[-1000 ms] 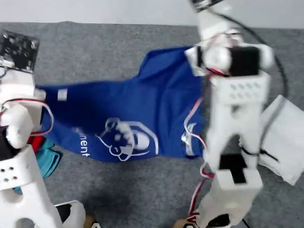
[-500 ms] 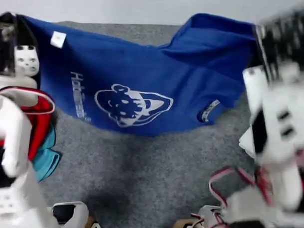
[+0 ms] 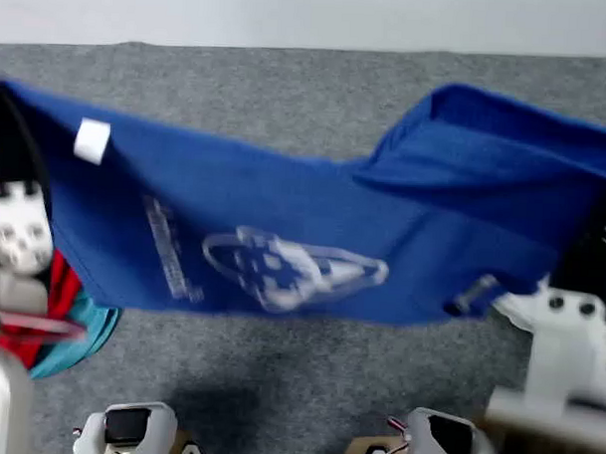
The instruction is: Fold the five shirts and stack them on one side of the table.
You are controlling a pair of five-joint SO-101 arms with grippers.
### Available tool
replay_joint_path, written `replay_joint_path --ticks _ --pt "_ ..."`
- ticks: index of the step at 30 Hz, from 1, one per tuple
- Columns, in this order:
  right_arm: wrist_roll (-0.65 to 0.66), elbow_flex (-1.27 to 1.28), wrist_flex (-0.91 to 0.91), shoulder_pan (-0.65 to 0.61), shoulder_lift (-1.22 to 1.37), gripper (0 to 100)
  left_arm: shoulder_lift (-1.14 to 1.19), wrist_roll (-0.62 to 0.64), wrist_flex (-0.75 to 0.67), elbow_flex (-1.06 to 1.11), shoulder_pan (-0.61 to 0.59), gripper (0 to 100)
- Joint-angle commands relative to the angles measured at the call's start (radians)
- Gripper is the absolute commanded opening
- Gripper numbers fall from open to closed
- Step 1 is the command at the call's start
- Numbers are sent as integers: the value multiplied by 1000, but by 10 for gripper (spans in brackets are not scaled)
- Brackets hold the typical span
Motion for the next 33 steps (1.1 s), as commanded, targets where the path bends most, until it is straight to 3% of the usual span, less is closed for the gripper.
replay_joint_path --ticks 1,7,13,17,23,27,33 --pt "48 -9 -25 19 -10 10 -55 -84 77 -25 0 6" --pt "46 98 35 16 12 10 -84 -121 121 70 0 6" --pt "43 385 42 -22 88 11 -71 -121 46 473 5 6" --pt "15 575 30 -97 176 11 -44 -121 -160 794 8 6" --pt "-107 796 -217 -136 352 11 61 -124 -611 1104 6 6" --pt "-149 855 -406 -136 469 11 233 -121 -816 1124 6 6" --pt "-149 855 -693 -162 627 10 549 -121 -956 905 6 6"
